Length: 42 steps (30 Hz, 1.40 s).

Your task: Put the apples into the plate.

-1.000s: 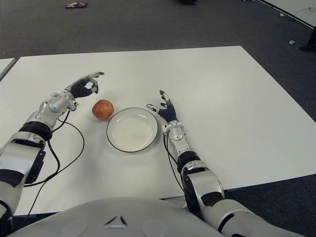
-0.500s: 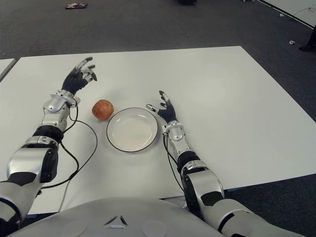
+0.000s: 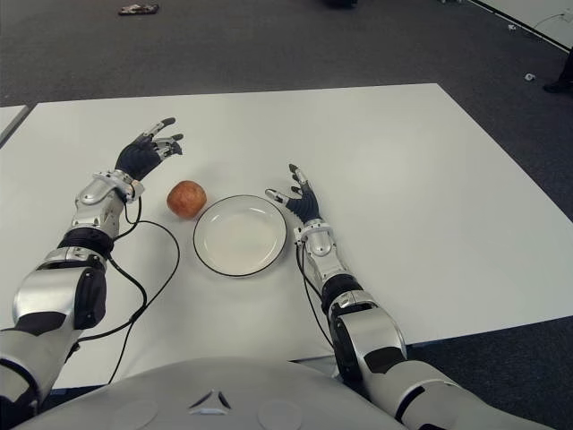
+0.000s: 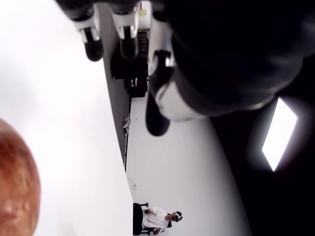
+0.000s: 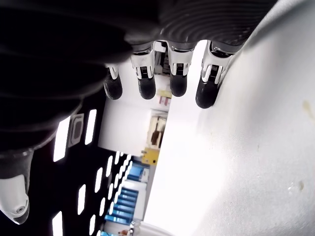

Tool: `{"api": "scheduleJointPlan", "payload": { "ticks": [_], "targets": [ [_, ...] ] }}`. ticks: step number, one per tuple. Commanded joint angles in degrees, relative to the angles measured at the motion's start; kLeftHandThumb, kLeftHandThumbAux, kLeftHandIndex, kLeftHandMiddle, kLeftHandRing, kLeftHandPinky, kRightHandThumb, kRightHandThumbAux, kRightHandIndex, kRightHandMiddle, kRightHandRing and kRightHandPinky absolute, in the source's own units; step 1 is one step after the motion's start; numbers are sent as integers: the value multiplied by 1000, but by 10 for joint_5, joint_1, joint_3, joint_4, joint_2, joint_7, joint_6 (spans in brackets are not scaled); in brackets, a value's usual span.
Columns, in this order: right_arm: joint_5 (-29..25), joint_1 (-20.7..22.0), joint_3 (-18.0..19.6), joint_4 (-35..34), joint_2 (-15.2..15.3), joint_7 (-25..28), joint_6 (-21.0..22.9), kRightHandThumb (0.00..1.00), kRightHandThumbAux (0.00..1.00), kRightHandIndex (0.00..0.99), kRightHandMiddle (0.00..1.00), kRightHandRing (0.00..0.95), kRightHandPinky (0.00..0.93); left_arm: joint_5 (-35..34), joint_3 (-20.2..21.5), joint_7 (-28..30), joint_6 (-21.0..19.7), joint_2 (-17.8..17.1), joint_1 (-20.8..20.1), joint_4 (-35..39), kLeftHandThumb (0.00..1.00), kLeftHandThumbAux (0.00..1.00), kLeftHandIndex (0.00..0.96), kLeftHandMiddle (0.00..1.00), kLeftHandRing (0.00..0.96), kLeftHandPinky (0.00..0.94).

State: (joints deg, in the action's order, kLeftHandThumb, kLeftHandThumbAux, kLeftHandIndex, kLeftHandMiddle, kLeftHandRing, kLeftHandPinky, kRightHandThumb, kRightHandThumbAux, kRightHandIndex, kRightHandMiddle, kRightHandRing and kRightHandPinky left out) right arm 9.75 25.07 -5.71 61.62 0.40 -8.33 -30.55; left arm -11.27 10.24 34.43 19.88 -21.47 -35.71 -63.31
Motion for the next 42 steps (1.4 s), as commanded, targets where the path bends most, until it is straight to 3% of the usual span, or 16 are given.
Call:
{"api": "scheduleJointPlan", "payload": {
  "ticks": [1,25,39,42],
  "targets": [
    [5,-13,-4,20,-5,9,20,37,572,0,0,0,0,5,1,15,-19,-7,-11,-6,0,80,0,0,0,0],
    [1,-13,-1,19,-8,8,20,46,591,0,0,0,0,44,-9,-25,-31,-13,-14,-10,0,89,0,0,0,0],
    [7,-12,-5,20,-8,6,19,42,569,0,0,0,0,-12,45,-7,-42,-7,-23,-16,0,79,0,0,0,0],
    [8,-12,-6,21,-7,6,18,40,564,0,0,0,0,-3,40,-10,-29,-5,-21,-23,0,90,0,0,0,0]
  ]
}}
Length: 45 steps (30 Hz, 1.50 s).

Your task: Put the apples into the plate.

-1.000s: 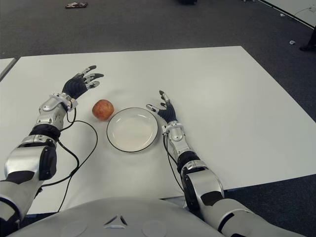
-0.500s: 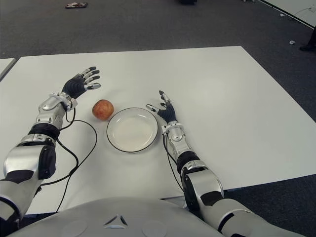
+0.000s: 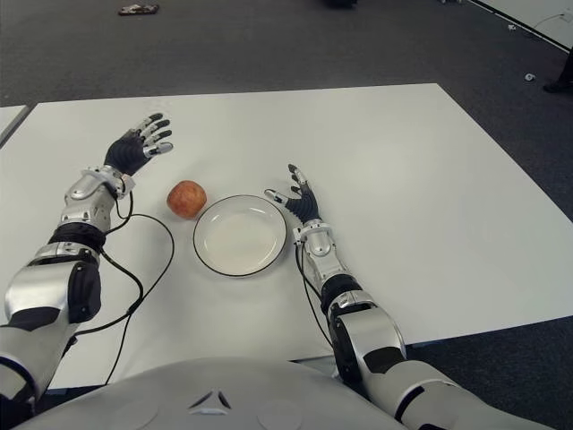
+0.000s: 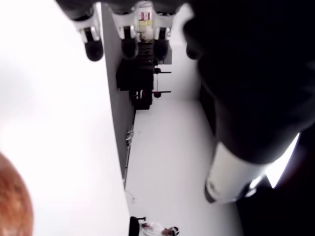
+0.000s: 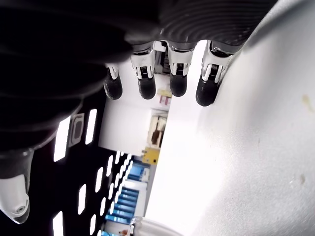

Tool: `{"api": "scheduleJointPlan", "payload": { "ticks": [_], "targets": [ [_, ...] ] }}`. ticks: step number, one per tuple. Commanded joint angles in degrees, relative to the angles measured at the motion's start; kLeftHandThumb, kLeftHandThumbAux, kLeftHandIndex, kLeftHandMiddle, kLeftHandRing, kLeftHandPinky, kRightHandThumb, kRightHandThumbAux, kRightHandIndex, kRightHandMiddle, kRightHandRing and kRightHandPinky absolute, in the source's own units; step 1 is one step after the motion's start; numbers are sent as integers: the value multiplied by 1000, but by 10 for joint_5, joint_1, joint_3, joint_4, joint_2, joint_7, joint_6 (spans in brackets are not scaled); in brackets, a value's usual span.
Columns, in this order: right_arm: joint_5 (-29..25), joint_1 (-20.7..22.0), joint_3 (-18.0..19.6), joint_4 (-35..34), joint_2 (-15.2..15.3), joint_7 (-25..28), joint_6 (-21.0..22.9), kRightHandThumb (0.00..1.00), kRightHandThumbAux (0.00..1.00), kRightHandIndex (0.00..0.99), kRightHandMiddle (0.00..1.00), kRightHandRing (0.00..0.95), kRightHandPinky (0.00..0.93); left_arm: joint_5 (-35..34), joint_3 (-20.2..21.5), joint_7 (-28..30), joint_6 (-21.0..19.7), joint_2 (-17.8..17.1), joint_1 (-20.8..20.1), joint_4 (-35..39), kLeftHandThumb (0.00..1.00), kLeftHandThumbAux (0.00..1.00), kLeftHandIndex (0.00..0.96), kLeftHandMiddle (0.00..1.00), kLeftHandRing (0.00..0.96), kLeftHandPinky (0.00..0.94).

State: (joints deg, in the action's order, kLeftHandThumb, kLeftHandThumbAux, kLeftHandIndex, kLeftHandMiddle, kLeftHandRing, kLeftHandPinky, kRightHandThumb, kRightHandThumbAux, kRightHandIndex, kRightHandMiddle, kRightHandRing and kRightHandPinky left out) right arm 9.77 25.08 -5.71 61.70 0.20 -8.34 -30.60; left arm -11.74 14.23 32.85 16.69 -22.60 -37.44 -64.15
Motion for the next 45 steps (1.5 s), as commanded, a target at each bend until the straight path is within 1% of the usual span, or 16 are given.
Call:
{"api": "scheduleJointPlan", "payload": {
  "ticks": [1,4,6,7,8,10,12,13,16,19,24,28,32,36,42,45],
  "targets": [
    [8,-12,-6,20,-5,6,19,40,561,0,0,0,0,8,-4,3,11,8,-1,-18,0,108,0,0,0,0],
    [8,-13,-6,21,-5,7,18,38,558,0,0,0,0,54,-36,-20,66,11,14,-29,18,140,0,0,0,0],
    [7,-13,-5,21,-5,7,19,38,557,0,0,0,0,142,-98,-84,132,-9,23,-22,60,182,0,0,0,0],
    [7,-13,-5,21,-5,7,19,38,556,0,0,0,0,167,-115,-104,151,-15,25,-22,82,205,0,0,0,0],
    [7,-13,-5,21,-5,7,19,38,556,0,0,0,0,213,-146,-148,168,-24,30,-16,90,213,0,0,0,0],
    [7,-12,-5,22,-5,9,19,37,555,0,0,0,0,274,-187,-203,177,-31,36,-7,250,288,0,0,0,0],
    [6,-13,-5,22,-5,10,19,37,554,0,0,0,0,309,-211,-233,175,-35,38,-3,334,319,0,0,0,0],
    [6,-13,-5,21,-5,10,18,37,554,0,0,0,0,324,-222,-246,173,-38,39,-2,424,323,0,0,0,0],
    [5,-13,-4,22,-5,12,18,36,553,0,0,0,0,379,-263,-286,152,-50,38,4,564,306,0,0,0,0],
    [4,-13,-3,23,-6,13,18,37,555,0,0,0,0,419,-296,-312,142,-60,39,11,642,257,0,0,0,0],
    [3,-14,-3,22,-6,14,17,38,557,0,0,0,0,443,-326,-328,140,-70,38,13,663,179,0,0,0,0],
    [4,-14,-4,23,-6,14,16,38,554,0,0,0,0,450,-345,-316,143,-80,42,23,655,142,0,0,0,0],
    [6,-15,-5,22,-6,12,15,38,550,0,0,0,0,450,-354,-306,144,-86,44,32,653,128,0,0,0,0],
    [8,-15,-7,22,-5,10,15,35,545,0,0,0,0,452,-365,-283,141,-92,60,69,651,117,0,0,0,0],
    [8,-15,-7,23,-5,12,16,33,548,0,0,0,0,450,-374,-246,119,-97,81,110,631,97,0,0,0,0],
    [8,-15,-7,24,-5,12,16,35,552,0,0,0,0,455,-378,-248,110,-93,88,106,620,95,0,0,0,0]
  ]
}}
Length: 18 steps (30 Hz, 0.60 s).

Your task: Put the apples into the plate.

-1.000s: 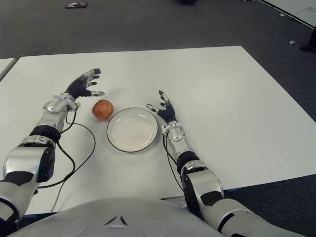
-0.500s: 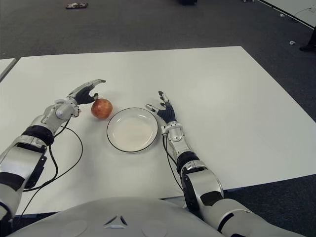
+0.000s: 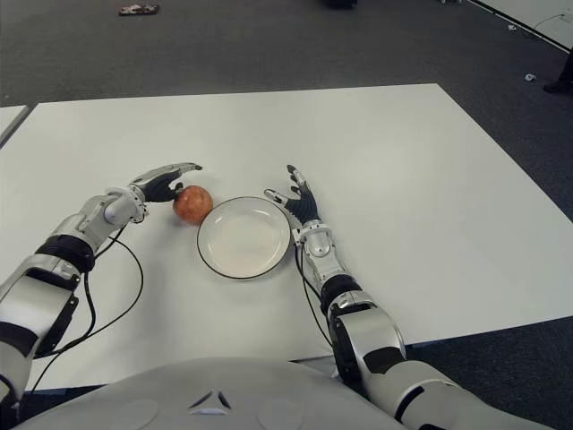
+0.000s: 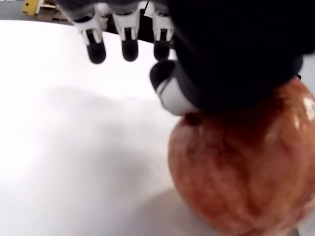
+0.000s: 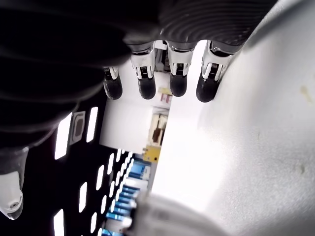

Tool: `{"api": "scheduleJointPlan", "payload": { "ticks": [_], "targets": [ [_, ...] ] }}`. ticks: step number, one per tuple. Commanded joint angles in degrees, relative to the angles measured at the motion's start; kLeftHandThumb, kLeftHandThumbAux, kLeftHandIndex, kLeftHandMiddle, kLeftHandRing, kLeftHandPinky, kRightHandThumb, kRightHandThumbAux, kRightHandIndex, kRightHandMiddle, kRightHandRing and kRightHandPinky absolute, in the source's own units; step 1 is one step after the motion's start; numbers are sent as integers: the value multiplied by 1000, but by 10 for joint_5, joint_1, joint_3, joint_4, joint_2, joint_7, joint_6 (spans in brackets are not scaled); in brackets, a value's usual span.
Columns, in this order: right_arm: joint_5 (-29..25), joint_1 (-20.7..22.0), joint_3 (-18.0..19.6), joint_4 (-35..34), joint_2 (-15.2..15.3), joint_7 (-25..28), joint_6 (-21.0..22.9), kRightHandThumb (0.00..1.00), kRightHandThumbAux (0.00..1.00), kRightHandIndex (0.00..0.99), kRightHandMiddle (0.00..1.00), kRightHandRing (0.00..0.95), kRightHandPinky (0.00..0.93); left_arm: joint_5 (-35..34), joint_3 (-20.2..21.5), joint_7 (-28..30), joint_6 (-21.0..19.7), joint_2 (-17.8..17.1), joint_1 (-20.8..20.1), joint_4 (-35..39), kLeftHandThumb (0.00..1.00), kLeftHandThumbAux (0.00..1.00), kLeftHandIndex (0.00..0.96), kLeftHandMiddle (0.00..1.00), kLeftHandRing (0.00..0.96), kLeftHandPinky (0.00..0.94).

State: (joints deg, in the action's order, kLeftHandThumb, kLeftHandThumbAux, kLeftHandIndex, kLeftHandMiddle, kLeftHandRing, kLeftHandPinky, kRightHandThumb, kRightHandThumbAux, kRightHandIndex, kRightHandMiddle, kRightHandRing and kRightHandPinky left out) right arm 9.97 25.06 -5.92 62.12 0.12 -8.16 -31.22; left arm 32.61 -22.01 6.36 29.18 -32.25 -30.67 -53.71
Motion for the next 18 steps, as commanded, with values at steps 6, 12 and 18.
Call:
{"api": "scheduleJointPlan", "payload": {
  "ticks": [6,12,18],
  "targets": [
    [7,-14,-5,21,-4,8,21,35,552,0,0,0,0,10,-24,22,-24,3,20,-6,608,112,0,0,0,0],
    [7,-16,-6,21,-3,10,19,33,546,0,0,0,0,6,-25,30,-18,-1,23,-3,603,128,0,0,0,0],
    [6,-15,-6,23,-4,13,20,31,540,0,0,0,0,-9,-15,42,-3,-10,29,8,596,146,0,0,0,0]
  ]
}}
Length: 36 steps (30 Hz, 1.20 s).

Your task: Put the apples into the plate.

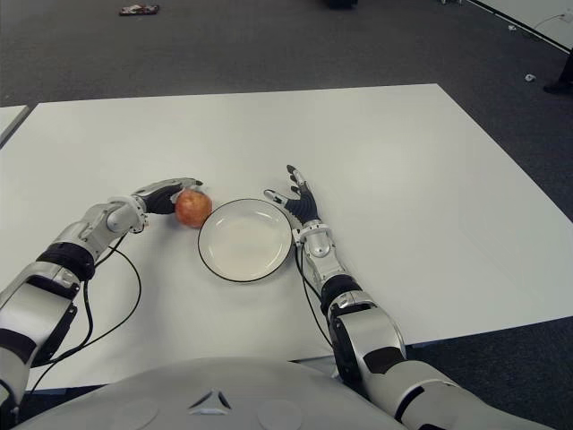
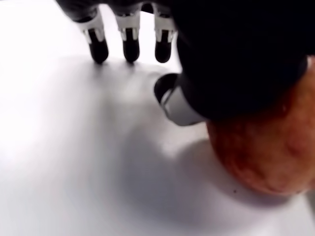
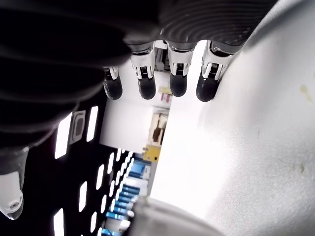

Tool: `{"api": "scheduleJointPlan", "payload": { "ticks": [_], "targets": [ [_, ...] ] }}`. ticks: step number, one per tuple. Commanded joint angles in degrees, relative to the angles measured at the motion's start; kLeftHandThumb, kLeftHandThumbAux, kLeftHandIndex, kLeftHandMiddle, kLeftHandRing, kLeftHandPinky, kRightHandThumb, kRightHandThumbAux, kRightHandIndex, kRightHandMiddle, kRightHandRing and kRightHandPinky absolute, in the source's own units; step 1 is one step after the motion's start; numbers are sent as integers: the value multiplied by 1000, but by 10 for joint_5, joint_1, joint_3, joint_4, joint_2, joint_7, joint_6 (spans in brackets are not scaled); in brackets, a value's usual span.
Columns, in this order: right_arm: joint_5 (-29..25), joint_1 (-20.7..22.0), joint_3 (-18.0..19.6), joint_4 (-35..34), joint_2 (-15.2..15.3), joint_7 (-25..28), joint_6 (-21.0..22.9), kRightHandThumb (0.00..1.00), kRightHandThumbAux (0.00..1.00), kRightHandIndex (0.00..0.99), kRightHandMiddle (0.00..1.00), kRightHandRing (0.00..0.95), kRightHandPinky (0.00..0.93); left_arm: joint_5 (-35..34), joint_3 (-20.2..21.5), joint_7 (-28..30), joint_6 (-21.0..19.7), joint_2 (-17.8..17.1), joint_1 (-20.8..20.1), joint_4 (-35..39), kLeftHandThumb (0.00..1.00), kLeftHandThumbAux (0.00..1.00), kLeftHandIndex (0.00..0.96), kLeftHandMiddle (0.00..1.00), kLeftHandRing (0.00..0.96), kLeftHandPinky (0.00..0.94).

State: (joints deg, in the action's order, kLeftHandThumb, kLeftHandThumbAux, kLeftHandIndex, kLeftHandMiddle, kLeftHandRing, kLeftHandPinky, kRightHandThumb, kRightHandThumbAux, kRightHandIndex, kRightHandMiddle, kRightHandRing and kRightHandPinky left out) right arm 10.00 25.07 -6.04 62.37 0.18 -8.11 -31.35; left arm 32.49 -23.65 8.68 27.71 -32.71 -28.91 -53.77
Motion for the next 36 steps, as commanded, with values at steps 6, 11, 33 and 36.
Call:
{"api": "scheduleJointPlan", "payload": {
  "ticks": [6,11,33,36],
  "targets": [
    [7,-14,-6,22,-4,13,19,31,536,0,0,0,0,-23,13,30,17,-9,16,22,589,159,0,0,0,0],
    [7,-14,-6,24,-4,13,17,32,531,0,0,0,0,-32,18,38,14,-12,19,31,583,167,0,0,0,0],
    [13,-13,-12,24,-4,9,18,32,530,0,0,0,0,-231,178,99,101,-48,8,14,222,520,0,0,0,0],
    [15,-13,-13,24,-5,8,17,32,529,0,0,0,0,-293,210,143,95,-33,9,17,83,482,0,0,0,0]
  ]
}}
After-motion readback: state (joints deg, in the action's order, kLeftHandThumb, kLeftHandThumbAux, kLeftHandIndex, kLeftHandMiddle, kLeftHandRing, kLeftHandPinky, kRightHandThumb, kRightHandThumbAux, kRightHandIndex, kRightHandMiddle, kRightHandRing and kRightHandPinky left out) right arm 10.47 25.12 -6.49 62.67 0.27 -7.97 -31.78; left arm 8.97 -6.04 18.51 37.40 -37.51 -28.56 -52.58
